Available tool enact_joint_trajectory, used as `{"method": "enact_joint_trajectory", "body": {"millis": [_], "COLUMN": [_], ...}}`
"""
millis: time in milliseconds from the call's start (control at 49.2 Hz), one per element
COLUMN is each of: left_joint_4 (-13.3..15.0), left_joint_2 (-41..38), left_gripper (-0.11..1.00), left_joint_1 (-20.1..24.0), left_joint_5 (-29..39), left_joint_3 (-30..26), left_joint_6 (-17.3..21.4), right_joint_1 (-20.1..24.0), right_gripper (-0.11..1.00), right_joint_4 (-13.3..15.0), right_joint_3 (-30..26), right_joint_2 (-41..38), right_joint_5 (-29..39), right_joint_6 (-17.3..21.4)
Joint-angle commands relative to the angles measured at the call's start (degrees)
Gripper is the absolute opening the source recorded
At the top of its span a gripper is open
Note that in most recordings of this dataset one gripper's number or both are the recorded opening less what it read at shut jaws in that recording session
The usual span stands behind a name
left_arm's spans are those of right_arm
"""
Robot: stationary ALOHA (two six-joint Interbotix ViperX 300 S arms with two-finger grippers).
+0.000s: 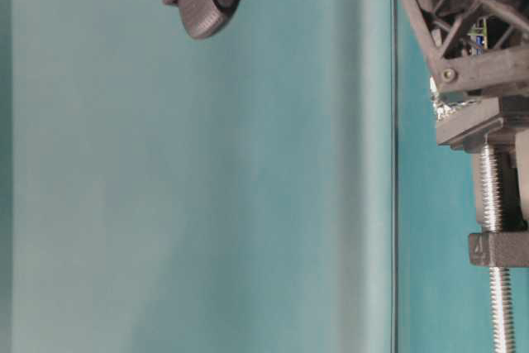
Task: Insert the USB into the fixed PCB.
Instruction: 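Move the right gripper up to align the USB plug with the board's port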
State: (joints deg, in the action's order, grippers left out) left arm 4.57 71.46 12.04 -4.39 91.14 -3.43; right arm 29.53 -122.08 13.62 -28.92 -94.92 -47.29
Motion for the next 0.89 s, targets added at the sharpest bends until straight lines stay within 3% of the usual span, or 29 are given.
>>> {"method": "enact_joint_trajectory", "body": {"millis": [0, 366, 874], "left_joint_4": [-0.3, -0.4, -0.3], "left_joint_2": [-0.4, -0.4, -0.4], "left_gripper": [0.94, 0.94, 0.94], "left_joint_1": [0.1, 0.1, 0.1], "left_joint_5": [-0.3, -0.3, -0.3], "left_joint_3": [-0.6, -0.7, -0.7], "left_joint_6": [-0.2, -0.2, -0.2], "right_joint_1": [-0.4, -1.1, -2.3], "right_gripper": [0.21, 0.21, 0.21], "right_joint_4": [0.4, 0.5, 3.3], "right_joint_3": [-0.3, 0.6, 0.2], "right_joint_2": [2.7, 2.6, 2.6], "right_joint_5": [-0.1, 0.9, 0.9], "right_joint_6": [-0.1, 0.0, 0.5]}}
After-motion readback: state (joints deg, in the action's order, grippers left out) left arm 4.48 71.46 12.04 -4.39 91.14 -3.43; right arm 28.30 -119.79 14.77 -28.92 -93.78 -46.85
